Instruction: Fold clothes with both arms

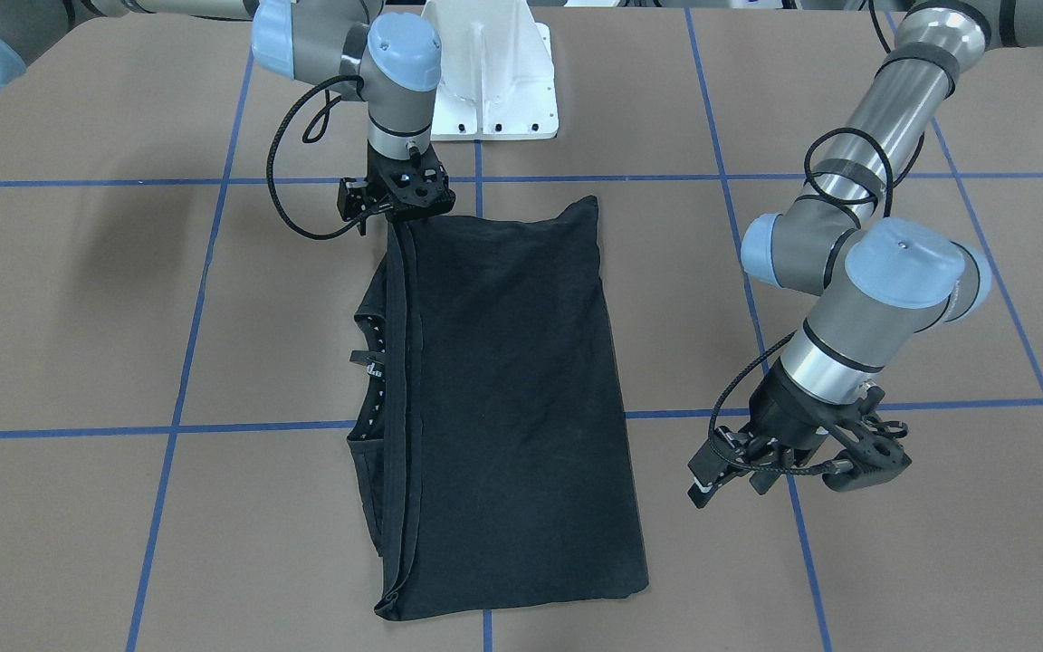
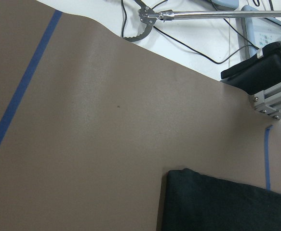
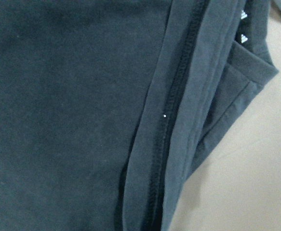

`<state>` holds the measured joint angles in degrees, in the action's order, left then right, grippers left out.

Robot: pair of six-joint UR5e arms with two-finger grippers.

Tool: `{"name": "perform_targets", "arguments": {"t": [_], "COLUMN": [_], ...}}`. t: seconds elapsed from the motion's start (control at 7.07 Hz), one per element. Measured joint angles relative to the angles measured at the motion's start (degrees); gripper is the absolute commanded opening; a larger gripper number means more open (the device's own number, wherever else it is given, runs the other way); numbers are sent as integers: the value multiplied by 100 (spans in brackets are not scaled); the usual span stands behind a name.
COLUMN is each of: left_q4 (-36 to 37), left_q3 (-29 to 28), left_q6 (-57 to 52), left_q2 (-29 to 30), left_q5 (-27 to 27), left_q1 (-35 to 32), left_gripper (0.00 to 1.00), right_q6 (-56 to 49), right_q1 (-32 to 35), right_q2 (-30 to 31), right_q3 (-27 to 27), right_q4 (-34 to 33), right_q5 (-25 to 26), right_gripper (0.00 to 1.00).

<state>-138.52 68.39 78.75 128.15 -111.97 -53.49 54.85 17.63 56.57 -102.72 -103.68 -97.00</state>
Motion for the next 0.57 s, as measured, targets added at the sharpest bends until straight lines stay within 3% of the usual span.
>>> {"name": "perform_targets", "arguments": {"t": [0.57], "left_q4": [-4], "left_q3": [-8], "left_q6": [7], "left_q2": [0], "left_q5": [8], "left_q1": [17], "left_gripper": [100], "right_q6": [-9], "right_q1": [136], "right_q2": [11], "right_q3": [173], "right_q4": [4], "right_q5": [-109], "right_gripper": [100]}}
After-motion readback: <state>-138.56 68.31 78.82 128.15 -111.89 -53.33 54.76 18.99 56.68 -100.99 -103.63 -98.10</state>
